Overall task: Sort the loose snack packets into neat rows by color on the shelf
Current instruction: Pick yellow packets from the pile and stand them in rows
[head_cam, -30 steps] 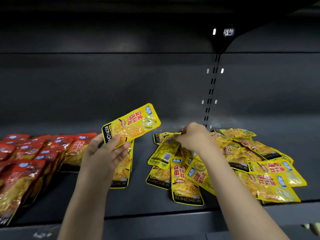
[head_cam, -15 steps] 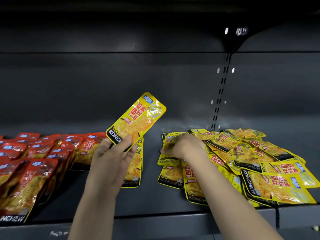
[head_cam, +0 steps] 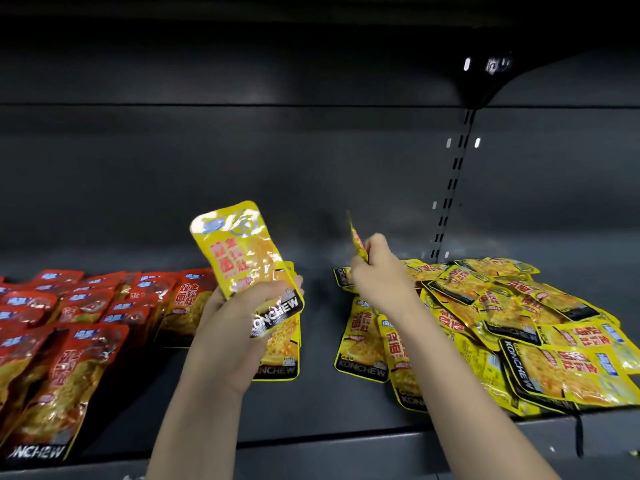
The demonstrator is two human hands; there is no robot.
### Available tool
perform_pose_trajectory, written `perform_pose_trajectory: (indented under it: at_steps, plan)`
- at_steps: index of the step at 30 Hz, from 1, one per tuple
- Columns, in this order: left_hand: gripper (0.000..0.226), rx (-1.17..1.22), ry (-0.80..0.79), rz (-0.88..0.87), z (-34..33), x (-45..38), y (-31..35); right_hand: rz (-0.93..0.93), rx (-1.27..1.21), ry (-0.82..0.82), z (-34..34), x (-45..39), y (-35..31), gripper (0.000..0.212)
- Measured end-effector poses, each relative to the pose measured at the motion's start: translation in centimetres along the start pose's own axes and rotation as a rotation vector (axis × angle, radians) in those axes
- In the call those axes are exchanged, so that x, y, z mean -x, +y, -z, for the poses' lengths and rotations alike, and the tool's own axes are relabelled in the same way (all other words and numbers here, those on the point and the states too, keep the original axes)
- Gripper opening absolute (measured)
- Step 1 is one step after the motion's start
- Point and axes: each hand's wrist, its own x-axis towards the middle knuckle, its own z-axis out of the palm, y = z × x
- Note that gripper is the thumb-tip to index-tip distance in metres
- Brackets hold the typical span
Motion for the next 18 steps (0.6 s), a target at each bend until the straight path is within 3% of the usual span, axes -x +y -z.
perform_pose_trajectory:
  at_steps: [6,8,11,16,18]
  plan:
    - [0.039,-0.003,0.041,0.048,1.2,-0.7,0.5,0.107,0.130,0.160,-1.0,1.8,-0.9,0.051]
    - [0.026,0.022,0.066,0.028,1.4,-0.9,0.6,0.127,0.096,0.161,-1.4,2.2,-1.1,0.043]
    - [0.023,0.101,0.074,0.021,1.4,-0.9,1.2,0.208,0.023,0.147,-1.6,2.6,-1.2,0.011]
    - [0.015,-0.013,0.162,-0.044,3.7,-2.0,1.4,0.086,-0.296,0.025,-1.9,3.6,-1.9,0.036]
    - [0.018,-0.091,0.155,-0.069,4.5,-2.1,1.5,0.026,-0.369,-0.023,-2.5,3.7,-2.1,0.024]
